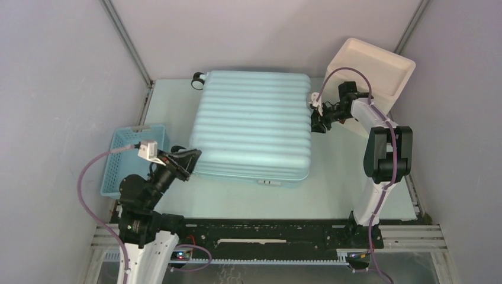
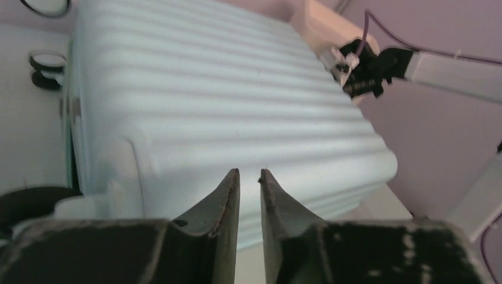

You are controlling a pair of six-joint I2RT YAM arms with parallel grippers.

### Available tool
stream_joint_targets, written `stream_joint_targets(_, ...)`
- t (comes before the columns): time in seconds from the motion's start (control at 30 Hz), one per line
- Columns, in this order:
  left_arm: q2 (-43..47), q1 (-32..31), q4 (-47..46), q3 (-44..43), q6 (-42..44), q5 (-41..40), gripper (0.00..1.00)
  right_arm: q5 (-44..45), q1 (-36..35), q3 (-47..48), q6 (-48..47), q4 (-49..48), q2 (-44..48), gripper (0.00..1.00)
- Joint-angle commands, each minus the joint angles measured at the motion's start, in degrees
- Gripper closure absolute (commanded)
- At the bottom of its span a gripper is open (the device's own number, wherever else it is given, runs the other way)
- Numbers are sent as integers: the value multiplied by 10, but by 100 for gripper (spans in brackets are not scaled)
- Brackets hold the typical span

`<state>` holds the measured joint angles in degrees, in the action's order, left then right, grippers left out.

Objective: Open, take out, and arrange the luggage
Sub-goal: Unzip the luggage at the center of the board.

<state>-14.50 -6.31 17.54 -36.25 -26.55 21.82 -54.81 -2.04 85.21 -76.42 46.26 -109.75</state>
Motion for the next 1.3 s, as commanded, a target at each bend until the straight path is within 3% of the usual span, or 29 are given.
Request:
stream_joint_targets(0.0, 41, 1, 11, 73, -145, 57, 79, -22, -11, 30, -14, 23, -6, 63)
stream_joint_targets(0.17, 16, -5, 4, 120, -184, 33, 81, -31, -5, 36, 10, 23, -6, 99)
stream_joint_targets(0.47, -100, -26, -53, 137, -213, -75, 79, -48, 4, -2, -25, 47, 14, 100)
stream_joint_targets(0.67, -154, -25, -73, 101, -197, -166, 78, -45, -17, -81, -53, 50, 62, 100)
stream_joint_targets(0.9, -176, -25, -83, 85, -192, -214, 78, -24, -47, -171, -23, 18, 124, 100)
stream_joint_targets(1.03, -160, -25, -80, 82, -187, -199, 76, -3, -53, -201, 46, -36, 156, 100)
stream_joint_targets(1.27, -91, -40, -64, 88, -154, -59, 67, 36, -26, -204, 173, -109, 179, 100)
